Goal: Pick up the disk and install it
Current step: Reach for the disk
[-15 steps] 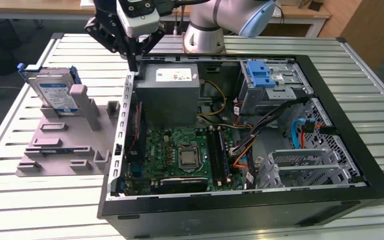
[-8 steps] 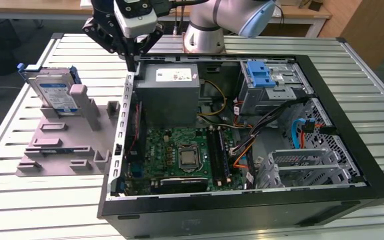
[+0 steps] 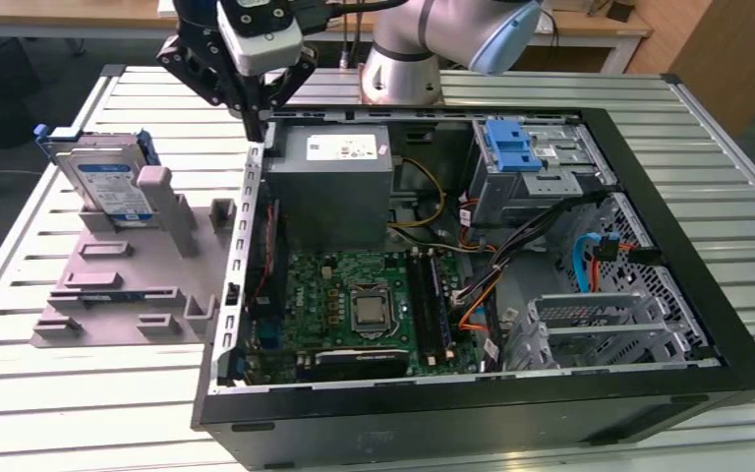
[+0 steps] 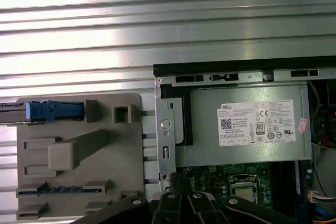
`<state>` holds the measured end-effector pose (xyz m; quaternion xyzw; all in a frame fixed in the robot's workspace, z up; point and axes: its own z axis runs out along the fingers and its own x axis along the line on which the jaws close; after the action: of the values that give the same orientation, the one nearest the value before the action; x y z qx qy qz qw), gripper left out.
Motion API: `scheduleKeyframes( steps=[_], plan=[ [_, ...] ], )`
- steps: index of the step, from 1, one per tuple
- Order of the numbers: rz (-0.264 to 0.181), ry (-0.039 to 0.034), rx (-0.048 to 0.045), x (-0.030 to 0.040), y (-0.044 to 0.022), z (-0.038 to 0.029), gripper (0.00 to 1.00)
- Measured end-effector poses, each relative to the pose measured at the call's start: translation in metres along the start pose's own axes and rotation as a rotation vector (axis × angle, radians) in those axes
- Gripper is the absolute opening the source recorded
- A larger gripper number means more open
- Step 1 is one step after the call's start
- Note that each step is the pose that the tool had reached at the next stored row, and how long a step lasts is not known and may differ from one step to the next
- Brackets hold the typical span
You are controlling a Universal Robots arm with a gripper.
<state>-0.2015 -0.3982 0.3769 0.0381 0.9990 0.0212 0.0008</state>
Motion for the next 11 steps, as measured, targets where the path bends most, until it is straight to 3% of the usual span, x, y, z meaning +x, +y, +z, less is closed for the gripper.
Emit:
scheduleKeyframes(
  steps=[11],
  plan=[
    [0.0,0.0015,0.0001,0.0052,-0.0005,0.0011,0.11]
  ],
)
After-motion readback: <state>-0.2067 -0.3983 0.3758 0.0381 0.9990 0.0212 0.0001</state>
